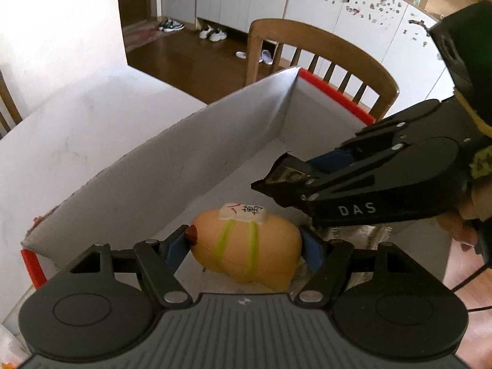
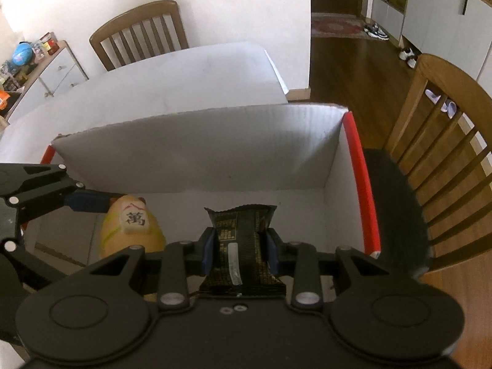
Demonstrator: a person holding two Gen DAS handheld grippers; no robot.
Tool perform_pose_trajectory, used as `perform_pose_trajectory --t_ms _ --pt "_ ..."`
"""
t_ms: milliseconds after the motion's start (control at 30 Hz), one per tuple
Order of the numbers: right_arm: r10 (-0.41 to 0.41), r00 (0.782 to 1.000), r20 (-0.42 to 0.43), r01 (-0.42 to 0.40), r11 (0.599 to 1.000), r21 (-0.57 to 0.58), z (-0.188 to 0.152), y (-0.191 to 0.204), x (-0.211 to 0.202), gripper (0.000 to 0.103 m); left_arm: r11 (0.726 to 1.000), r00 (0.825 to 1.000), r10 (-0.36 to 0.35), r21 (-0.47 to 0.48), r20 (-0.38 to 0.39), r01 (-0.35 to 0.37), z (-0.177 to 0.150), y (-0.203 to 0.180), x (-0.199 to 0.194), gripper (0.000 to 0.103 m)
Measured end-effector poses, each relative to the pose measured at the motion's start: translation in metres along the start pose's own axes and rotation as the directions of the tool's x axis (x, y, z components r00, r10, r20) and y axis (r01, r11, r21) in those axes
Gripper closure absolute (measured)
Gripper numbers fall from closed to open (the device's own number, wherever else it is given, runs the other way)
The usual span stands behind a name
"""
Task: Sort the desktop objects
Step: 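Carry the yellow toy and dark snack bar with both grippers into the box, then open both grippers to release the toy and snack bar in the box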
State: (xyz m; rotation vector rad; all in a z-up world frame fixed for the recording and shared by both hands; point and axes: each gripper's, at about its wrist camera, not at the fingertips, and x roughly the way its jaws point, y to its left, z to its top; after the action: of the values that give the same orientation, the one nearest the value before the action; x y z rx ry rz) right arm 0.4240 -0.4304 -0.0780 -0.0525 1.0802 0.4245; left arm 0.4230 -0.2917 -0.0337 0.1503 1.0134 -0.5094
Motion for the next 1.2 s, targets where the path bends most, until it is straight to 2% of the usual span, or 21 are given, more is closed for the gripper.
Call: perform_pose_trajectory --t_ms 100,267,767,833,900,1200 --pt "0.008 1.000 -0.012 -0.008 1.000 0.000 0.000 0.001 0.003 0.070 1.000 1.000 -0.004 -0.002 -0.021 0.003 0.003 0.001 0.005 0.028" --pt "0.007 0.999 -0.040 -0.007 1.000 -0.008 0.001 0.005 0.010 0.070 0.999 0.995 -0.003 -0.038 -0.102 -0.001 0.009 0.008 0.018 0.028" --pt "0.021 0.995 -0.094 -0.021 1.000 0.009 0.007 0.006 0.016 0.065 0.999 0.979 -0.033 -0.037 -0.203 0.026 0.010 0.005 0.035 0.026" --pt "0.019 0.996 -0.092 -0.018 1.000 0.009 0.006 0.007 0.014 0.064 0.999 0.978 -0.028 -0.033 -0.207 0.022 0.010 0.004 0.035 0.020" --pt "0.010 0.996 -0.089 -0.010 1.000 0.003 0.006 0.009 0.013 0.062 0.999 0.979 -0.030 -0.031 -0.203 0.025 0.009 0.003 0.033 0.017" --pt "0.009 0.998 -0.061 -0.010 1.000 -0.009 0.008 0.004 0.003 0.050 0.999 0.984 -0.029 -0.037 -0.176 0.023 0.001 0.006 0.017 0.017"
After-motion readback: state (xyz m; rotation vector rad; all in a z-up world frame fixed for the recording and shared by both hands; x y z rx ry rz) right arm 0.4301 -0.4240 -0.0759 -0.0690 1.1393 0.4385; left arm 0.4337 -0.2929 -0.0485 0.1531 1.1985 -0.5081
